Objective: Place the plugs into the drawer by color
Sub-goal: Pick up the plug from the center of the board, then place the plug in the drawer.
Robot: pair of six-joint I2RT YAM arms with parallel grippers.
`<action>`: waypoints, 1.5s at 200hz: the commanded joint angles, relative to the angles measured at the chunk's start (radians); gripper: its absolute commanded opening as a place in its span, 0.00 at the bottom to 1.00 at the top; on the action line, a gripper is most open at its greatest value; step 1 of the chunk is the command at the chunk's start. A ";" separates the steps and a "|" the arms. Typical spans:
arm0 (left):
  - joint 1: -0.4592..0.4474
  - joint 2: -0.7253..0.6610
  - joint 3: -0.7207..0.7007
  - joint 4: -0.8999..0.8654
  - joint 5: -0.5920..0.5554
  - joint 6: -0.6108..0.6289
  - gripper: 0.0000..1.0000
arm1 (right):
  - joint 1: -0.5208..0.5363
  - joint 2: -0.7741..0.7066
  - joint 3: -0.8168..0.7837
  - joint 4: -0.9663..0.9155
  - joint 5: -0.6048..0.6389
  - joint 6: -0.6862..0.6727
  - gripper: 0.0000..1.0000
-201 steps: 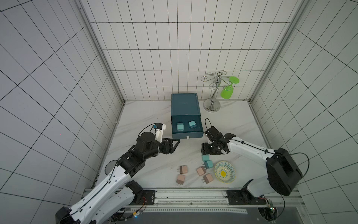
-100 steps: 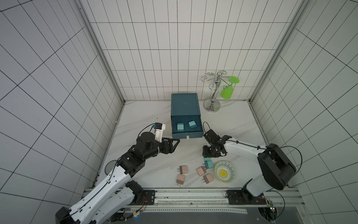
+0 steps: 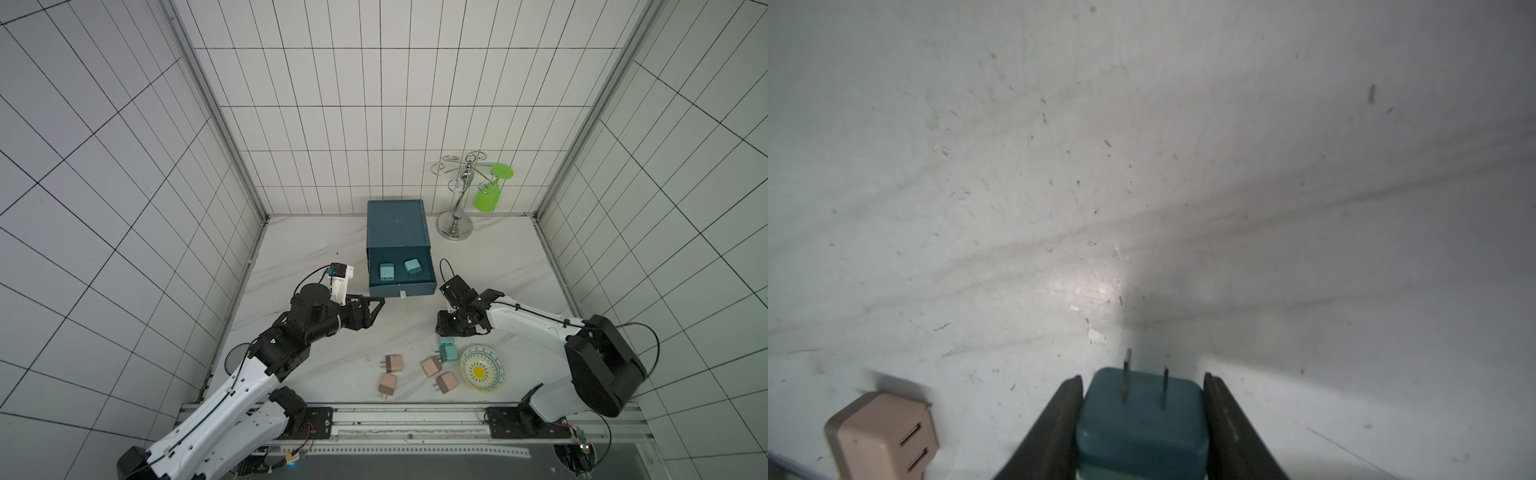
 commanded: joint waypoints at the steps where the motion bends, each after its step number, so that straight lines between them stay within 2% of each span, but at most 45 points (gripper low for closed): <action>1: -0.001 -0.012 -0.004 0.011 0.002 -0.001 0.80 | -0.059 -0.106 0.063 -0.093 -0.082 -0.056 0.21; 36: -0.001 -0.012 -0.018 0.044 0.039 -0.032 0.80 | -0.094 -0.224 0.191 -0.244 -0.127 -0.108 0.19; 58: 0.000 -0.012 -0.021 0.052 0.050 -0.038 0.80 | -0.096 -0.259 0.330 -0.348 -0.132 -0.127 0.18; 76: 0.000 -0.012 -0.021 0.048 0.044 -0.037 0.80 | -0.053 -0.235 0.481 -0.450 -0.076 -0.159 0.18; 116: 0.000 -0.004 -0.018 0.027 0.008 -0.040 0.78 | 0.044 -0.003 0.822 -0.580 -0.032 -0.180 0.16; 187: 0.000 0.066 -0.023 0.039 0.011 -0.044 0.72 | 0.076 0.481 1.366 -0.764 -0.020 -0.226 0.14; 228: -0.001 0.091 -0.019 0.035 0.008 -0.039 0.71 | 0.082 0.619 1.510 -0.809 -0.027 -0.235 0.14; 273: -0.002 0.124 -0.018 0.036 0.001 -0.036 0.70 | 0.082 0.697 1.511 -0.799 -0.060 -0.244 0.14; 300: -0.002 0.137 -0.013 0.034 0.002 -0.033 0.70 | 0.082 0.719 1.498 -0.796 -0.027 -0.246 0.14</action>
